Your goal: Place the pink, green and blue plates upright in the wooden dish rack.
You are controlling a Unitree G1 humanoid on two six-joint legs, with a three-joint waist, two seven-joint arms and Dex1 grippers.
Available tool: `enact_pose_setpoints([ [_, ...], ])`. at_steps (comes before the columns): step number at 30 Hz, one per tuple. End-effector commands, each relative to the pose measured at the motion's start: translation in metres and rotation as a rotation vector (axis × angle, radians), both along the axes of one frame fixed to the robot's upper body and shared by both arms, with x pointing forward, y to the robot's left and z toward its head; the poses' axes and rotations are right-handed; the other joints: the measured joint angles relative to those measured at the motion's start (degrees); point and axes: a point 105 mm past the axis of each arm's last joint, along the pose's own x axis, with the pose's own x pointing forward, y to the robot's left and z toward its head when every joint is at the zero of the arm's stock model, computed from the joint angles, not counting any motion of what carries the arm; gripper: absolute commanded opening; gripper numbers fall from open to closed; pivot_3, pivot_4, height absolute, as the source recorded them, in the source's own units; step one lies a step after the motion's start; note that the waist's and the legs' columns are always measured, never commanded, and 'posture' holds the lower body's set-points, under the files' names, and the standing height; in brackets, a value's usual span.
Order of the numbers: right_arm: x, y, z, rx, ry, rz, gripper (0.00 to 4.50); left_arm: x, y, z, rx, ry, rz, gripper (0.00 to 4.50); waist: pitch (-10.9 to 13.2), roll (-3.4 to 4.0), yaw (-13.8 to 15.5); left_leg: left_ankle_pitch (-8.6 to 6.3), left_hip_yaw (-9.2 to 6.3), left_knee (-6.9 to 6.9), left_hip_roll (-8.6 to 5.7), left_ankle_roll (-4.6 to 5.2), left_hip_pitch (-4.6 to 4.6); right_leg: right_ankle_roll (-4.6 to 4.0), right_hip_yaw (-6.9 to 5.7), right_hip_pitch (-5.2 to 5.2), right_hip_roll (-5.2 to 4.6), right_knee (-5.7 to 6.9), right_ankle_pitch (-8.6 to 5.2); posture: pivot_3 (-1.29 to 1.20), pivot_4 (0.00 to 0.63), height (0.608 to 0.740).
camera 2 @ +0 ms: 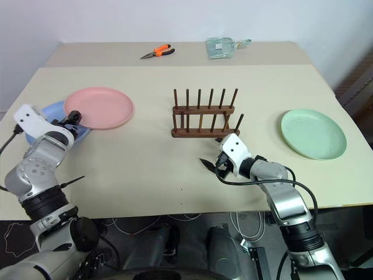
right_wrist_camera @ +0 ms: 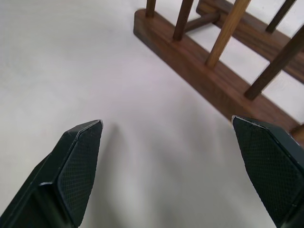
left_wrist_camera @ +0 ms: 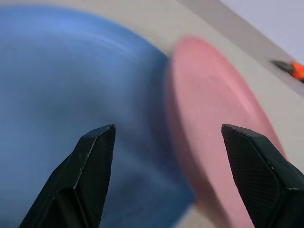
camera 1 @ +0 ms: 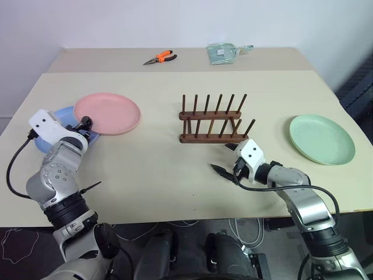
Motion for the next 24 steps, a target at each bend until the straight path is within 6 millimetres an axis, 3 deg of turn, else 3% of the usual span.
enact_pose_setpoints([
  [1, -0.001, 0.002, 0.018, 0.001, -0.093, -0.002, 4.5, 0.007, -0.001, 0.009, -0.037, -0.036, -0.009, 2.82, 0.0, 0.0, -0.01, 0.0, 0.0, 0.0, 0.0, 0.0, 0.0, 0.0, 0.0, 0.0, 0.0, 0.0, 0.0, 0.0, 0.15, 0.74],
  [5, 0.001, -0.004, 0.026, -0.004, -0.136, -0.036, 4.5, 0.014, -0.005, 0.013, -0.043, -0.057, -0.027, 0.82, 0.0, -0.01, 0.0, 0.01, 0.0, -0.01, 0.01, -0.02, 0.0, 0.0, 0.01, -0.01, -0.02, 0.0, 0.0, 0.0, 0.15, 0.74],
  [7, 0.004, -0.01, 0.034, 0.002, -0.155, -0.059, 4.5, 0.017, -0.009, 0.023, -0.032, -0.109, -0.055, 0.06, 0.0, -0.01, 0.0, 0.0, 0.0, -0.01, 0.0, -0.03, 0.0, 0.0, 0.01, -0.01, -0.01, 0.0, 0.0, 0.0, 0.15, 0.74],
  [10, 0.006, -0.011, 0.051, 0.002, -0.199, -0.048, 4.5, 0.018, -0.02, 0.051, 0.017, -0.253, -0.116, 0.06, 0.02, -0.04, 0.04, 0.0, 0.0, -0.02, 0.0, -0.03, -0.01, 0.0, 0.0, -0.01, -0.03, -0.01, 0.0, 0.0, 0.15, 0.74],
  [15, 0.009, 0.007, 0.096, -0.098, -0.421, 0.032, 4.5, 0.013, -0.058, 0.092, 0.125, -0.419, -0.278, 0.06, 0.04, -0.02, -0.03, 0.0, 0.0, -0.04, 0.01, -0.05, -0.02, -0.01, 0.01, -0.03, -0.08, -0.02, 0.0, 0.0, 0.15, 0.74],
  [20, 0.014, 0.042, 0.141, -0.247, -0.723, 0.145, 4.5, 0.008, -0.123, 0.131, 0.16, -0.542, -0.49, 0.06, 0.06, -0.05, -0.03, 0.02, 0.01, -0.05, 0.01, -0.07, -0.02, -0.01, 0.01, -0.03, -0.05, -0.02, 0.0, 0.0, 0.15, 0.74],
  [24, 0.017, 0.07, 0.148, -0.421, -0.894, 0.254, 4.5, 0.003, -0.17, 0.141, 0.16, -0.565, -0.621, 0.06, 0.06, -0.06, 0.08, 0.03, 0.0, -0.04, -0.02, -0.05, -0.02, 0.0, 0.0, 0.0, 0.03, -0.05, 0.0, 0.0, 0.15, 0.74],
])
